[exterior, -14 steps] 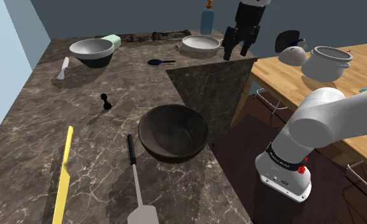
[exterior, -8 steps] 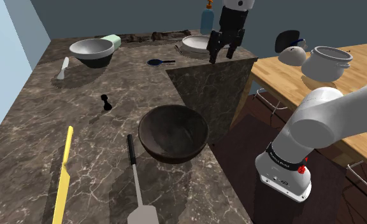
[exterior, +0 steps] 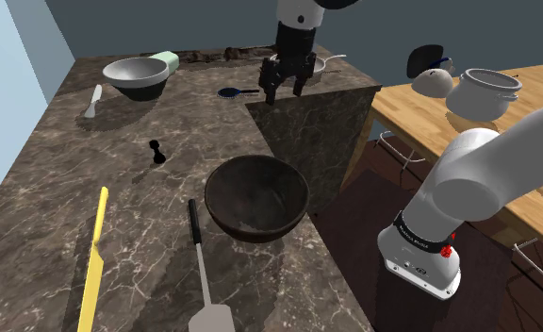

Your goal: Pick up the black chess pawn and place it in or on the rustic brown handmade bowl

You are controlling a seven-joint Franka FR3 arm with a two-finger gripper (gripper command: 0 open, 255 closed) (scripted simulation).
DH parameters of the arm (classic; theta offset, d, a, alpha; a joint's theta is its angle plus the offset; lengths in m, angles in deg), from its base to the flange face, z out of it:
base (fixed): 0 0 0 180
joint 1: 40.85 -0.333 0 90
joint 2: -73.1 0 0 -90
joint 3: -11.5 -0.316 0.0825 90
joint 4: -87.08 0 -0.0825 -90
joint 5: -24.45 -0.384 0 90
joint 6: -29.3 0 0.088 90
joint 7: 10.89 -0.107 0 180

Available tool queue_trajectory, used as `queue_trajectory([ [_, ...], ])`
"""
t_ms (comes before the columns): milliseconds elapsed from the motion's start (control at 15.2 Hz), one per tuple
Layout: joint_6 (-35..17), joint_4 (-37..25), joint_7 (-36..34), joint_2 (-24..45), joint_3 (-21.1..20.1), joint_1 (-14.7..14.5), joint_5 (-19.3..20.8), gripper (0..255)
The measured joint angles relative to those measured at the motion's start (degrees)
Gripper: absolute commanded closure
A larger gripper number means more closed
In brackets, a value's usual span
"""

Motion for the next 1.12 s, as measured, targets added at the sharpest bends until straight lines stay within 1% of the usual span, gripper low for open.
queue_trajectory([
  [198, -3.30, -2.61, -1.77, 5.12, -2.57, -0.72, 0.23, 0],
  [330, -4.35, -5.36, -3.17, 8.41, -4.24, -1.16, 0.72, 0],
  [594, -7.34, -10.67, -6.16, 15.90, -7.54, -1.92, 2.71, 0],
  [990, -10.33, -19.47, -11.61, 27.12, -11.85, -3.83, 7.92, 0],
  [1122, -10.24, -23.81, -13.54, 31.48, -12.91, -4.79, 10.38, 0],
])
